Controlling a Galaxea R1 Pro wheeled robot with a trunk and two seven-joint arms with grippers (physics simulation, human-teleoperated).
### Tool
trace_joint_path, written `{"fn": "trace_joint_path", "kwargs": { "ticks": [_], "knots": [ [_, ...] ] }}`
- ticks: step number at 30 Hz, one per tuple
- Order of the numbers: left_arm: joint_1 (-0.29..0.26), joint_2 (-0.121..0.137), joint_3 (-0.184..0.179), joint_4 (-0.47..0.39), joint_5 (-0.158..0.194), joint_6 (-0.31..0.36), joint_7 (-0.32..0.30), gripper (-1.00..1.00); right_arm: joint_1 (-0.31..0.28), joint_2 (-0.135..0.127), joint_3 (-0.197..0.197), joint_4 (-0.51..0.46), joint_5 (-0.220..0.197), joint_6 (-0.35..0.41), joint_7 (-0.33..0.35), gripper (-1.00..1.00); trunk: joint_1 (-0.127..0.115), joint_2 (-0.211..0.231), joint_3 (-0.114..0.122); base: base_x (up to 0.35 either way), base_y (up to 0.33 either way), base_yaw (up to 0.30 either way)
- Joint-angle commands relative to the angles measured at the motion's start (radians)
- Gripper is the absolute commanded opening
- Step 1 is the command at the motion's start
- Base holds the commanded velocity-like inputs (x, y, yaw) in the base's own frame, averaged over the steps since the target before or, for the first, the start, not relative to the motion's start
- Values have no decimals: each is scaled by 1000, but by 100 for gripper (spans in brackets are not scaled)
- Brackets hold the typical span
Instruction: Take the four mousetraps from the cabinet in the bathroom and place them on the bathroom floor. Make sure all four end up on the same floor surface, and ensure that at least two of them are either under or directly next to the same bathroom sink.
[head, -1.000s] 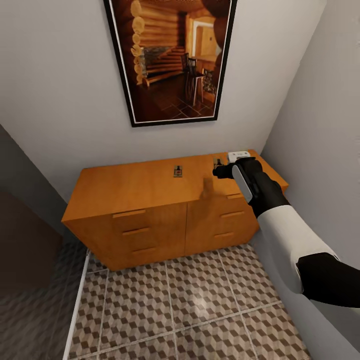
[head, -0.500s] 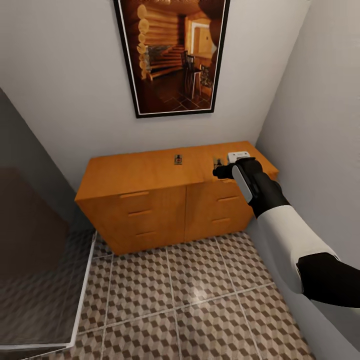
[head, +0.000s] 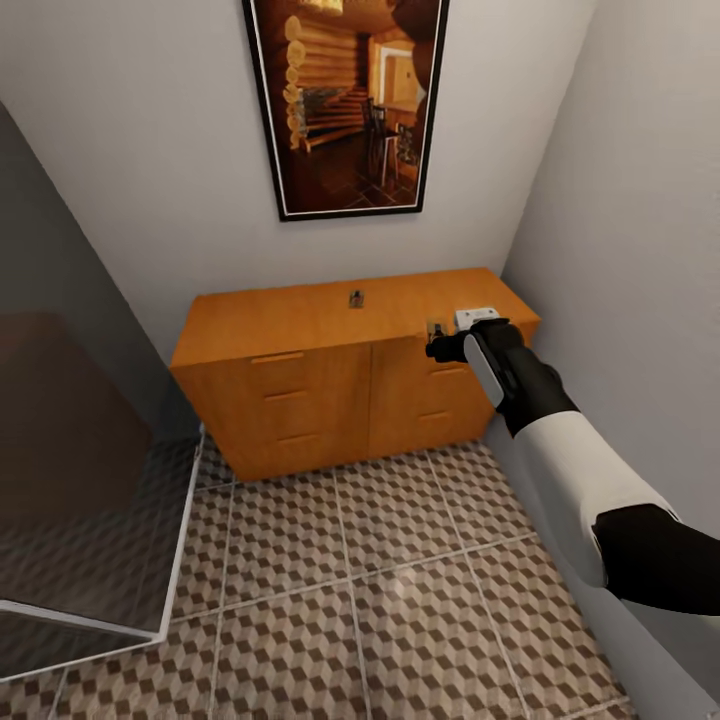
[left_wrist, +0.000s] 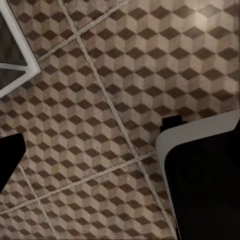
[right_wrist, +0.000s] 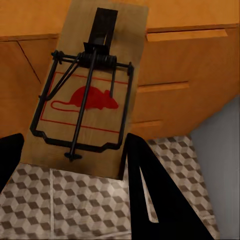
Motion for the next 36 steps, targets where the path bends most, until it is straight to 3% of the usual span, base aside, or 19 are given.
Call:
{"fn": "trace_joint_path", "kwargs": {
  "ticks": [1, 18, 26, 31, 34, 36],
  "knots": [
    [-2, -1, -7, 4, 0, -6, 5, 100, -1, 0, 2, 10, -14, 1, -8, -100, 0, -2, -2, -336, 0, 0],
    [-2, -1, -7, 4, -1, -6, 5, 100, -1, 0, 2, 167, -15, -118, -2, -100, 0, -2, -2, -268, 0, 0],
    [-2, -1, -7, 4, 0, -6, 5, 100, 0, 0, 4, 391, -17, -321, 4, -100, 0, -2, -2, -12, 0, 0],
    [-2, -1, -7, 4, 0, -6, 5, 100, 3, 4, 5, 621, -18, -533, 47, -100, 0, -2, -2, -1, 0, 0],
    [-2, -1, -7, 4, 0, -6, 5, 100, 44, 6, 6, 743, -17, -705, 120, -100, 0, -2, -2, 0, 0, 0],
    [-2, -1, -7, 4, 0, -6, 5, 100, 94, 6, 5, 763, -16, -755, 151, -100, 0, -2, -2, 0, 0, 0]
  ]
}}
